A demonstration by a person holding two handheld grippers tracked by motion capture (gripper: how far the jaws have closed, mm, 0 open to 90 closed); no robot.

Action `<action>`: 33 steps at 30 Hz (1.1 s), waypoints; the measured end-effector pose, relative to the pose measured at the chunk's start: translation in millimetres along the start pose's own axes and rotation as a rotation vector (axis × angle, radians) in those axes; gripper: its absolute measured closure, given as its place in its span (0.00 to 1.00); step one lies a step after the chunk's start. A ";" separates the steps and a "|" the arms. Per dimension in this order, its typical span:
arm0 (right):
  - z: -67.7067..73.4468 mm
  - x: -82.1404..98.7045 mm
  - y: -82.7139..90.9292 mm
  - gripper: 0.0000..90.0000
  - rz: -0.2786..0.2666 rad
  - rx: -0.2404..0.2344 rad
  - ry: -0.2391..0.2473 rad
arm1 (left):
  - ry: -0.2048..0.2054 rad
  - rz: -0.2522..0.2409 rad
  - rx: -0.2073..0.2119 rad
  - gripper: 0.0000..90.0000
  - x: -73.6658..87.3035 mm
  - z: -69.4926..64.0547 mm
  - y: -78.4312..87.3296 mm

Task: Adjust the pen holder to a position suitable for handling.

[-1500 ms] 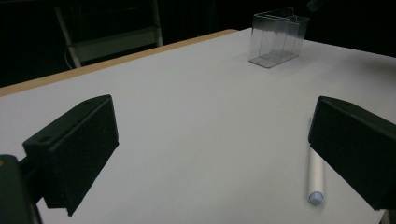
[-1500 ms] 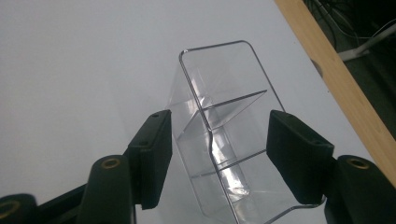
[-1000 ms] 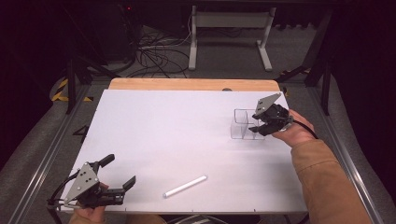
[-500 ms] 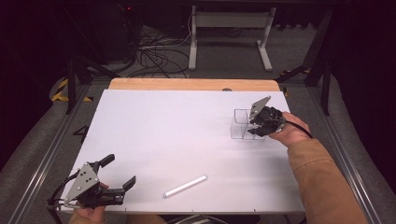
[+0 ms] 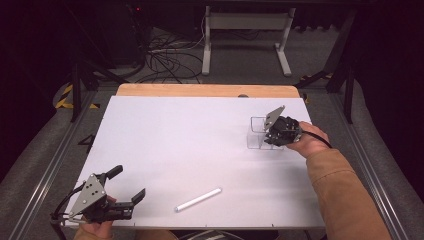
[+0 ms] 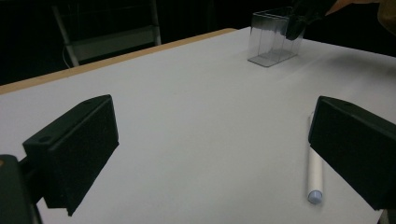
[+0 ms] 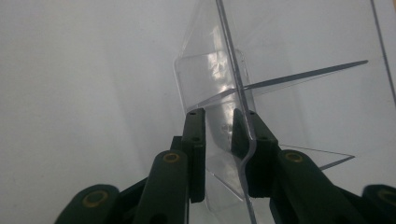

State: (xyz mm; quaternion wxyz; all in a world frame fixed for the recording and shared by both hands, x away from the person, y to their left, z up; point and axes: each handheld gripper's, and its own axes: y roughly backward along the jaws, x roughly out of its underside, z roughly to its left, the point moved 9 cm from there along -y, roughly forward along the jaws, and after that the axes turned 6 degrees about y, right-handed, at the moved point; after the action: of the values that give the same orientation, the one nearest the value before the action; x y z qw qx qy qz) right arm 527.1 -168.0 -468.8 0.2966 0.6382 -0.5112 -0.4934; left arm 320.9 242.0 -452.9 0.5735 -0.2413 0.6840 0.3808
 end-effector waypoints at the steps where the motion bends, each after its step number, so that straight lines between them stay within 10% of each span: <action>1: 0.2 -0.3 0.0 0.83 -0.002 0.003 -0.004 | 0.000 0.000 0.000 0.03 0.0 0.0 0.0; 33: 15.8 -24.9 29.4 0.96 -0.099 -0.012 0.082 | 0.005 0.003 0.003 0.03 0.7 -0.6 -1.5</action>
State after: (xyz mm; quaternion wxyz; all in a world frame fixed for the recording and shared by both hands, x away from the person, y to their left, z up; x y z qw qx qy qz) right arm 502.0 -151.4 -440.0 0.2964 0.6806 -0.4635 -0.4838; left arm 321.5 240.7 -454.0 0.5714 -0.2403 0.6865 0.3801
